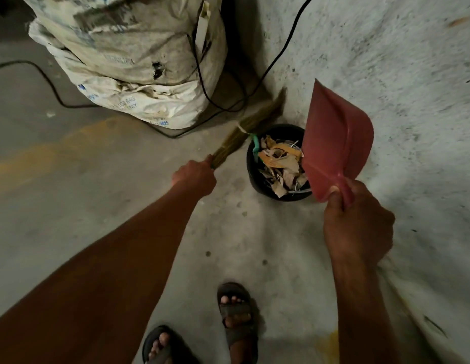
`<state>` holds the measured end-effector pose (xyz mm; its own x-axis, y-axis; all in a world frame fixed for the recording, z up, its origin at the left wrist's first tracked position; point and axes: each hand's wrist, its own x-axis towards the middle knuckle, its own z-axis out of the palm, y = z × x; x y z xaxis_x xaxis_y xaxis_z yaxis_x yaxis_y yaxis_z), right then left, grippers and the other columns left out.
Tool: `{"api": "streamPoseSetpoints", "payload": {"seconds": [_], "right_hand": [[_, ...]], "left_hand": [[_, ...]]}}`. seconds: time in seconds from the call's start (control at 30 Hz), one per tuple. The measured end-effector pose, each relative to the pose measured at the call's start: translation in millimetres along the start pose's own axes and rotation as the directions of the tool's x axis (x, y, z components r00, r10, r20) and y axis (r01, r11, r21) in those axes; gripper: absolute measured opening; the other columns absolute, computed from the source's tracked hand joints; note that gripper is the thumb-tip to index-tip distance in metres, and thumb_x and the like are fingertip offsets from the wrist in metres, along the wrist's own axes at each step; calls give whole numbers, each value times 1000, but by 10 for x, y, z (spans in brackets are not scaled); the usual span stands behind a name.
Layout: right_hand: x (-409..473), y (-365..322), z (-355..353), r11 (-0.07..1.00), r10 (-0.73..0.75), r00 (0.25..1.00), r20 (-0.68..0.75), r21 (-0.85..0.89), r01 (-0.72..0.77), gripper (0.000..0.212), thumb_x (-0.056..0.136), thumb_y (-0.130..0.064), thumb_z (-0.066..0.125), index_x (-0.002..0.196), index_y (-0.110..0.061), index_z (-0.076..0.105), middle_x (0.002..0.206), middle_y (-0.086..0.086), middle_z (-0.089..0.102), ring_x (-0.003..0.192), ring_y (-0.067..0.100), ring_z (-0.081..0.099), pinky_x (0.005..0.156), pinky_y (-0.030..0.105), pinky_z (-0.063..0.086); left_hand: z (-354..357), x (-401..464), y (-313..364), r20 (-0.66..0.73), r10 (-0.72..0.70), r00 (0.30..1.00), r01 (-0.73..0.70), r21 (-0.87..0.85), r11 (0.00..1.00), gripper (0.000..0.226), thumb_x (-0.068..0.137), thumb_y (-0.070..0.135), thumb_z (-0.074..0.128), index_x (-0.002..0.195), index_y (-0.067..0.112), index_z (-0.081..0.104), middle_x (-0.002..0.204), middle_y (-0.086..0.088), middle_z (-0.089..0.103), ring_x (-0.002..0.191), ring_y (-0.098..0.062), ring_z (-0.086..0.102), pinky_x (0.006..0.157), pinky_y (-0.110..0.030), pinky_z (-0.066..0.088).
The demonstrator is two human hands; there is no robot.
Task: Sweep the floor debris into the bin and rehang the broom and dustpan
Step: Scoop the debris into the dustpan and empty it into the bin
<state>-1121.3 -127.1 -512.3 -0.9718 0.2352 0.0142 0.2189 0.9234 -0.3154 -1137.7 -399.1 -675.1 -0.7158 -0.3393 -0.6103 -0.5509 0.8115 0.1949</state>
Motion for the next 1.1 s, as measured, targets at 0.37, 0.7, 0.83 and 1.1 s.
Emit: {"api": "streamPoseSetpoints", "payload": {"seconds": [0.37,0.7,0.83,1.1], "right_hand": [[-85,56,10,999,14,999,-38,36,-13,36,105,-37,57,137,-24,64,106,6,77,91,32,72,75,37,52],[-478,-87,-109,986,33,992,-122,164,-13,34,105,-34,54,137,-25,62,112,3,76,97,28,72,80,37,50],[-698,-82,2,956,45,993,-111,292,-11,31,106,-33,56,134,-26,66,102,-4,76,84,17,71,72,25,46],[-1385,164,546,894,42,999,-30,448,-24,33,104,-36,58,133,-24,69,110,-8,77,94,8,71,84,34,59]], "left_hand": [[827,-1208,-730,128,-226,966,238,-85,968,51,104,41,37,156,42,31,89,-1,55,72,-21,62,61,-32,52],[734,-2116,-1331,-110,-228,967,195,-246,949,48,106,54,32,153,41,30,72,0,58,57,-20,58,55,-35,52],[592,-1599,-1298,-149,-190,970,164,-174,971,52,106,52,33,156,35,33,86,-6,58,69,-28,58,66,-39,55],[672,-1092,-1388,90,-134,987,128,61,990,63,97,39,46,158,44,32,95,-1,51,83,-26,63,79,-39,59]]}}
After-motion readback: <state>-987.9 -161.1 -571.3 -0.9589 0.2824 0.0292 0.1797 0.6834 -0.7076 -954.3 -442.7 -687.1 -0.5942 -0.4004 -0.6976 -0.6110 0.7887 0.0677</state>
